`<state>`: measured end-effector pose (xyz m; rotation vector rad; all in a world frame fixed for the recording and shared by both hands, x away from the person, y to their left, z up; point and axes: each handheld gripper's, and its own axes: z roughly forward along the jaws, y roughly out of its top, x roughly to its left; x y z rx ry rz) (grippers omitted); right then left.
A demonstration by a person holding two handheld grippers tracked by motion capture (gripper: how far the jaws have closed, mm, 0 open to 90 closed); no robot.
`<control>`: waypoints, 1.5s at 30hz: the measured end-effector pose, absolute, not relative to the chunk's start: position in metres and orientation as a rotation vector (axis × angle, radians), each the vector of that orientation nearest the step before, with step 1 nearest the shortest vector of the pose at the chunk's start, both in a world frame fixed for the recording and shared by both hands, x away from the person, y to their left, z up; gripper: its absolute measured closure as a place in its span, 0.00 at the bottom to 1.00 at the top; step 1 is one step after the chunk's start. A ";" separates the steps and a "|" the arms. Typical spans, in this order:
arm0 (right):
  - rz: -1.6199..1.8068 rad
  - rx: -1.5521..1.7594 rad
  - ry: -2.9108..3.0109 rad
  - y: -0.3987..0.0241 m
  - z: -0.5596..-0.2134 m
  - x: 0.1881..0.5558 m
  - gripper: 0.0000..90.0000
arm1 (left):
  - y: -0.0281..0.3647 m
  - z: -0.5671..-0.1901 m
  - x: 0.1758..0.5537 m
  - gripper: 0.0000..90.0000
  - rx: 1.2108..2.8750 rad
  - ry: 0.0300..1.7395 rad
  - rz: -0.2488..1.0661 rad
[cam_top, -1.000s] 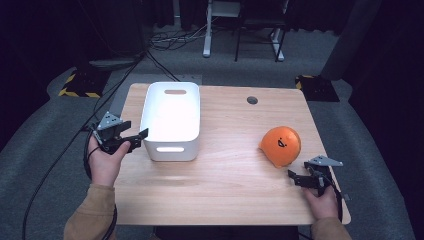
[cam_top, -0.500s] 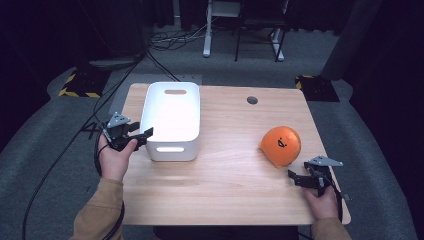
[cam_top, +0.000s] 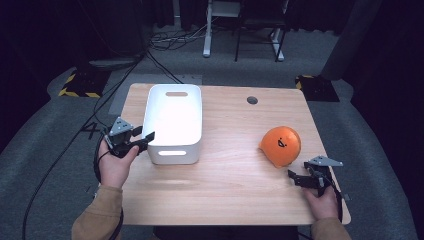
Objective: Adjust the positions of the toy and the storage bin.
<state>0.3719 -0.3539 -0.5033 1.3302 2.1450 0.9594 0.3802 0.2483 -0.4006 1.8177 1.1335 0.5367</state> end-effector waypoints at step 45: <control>0.959 1.326 2.152 -0.354 -0.503 0.372 0.22 | 0.134 -0.398 0.294 0.35 1.973 0.941 0.401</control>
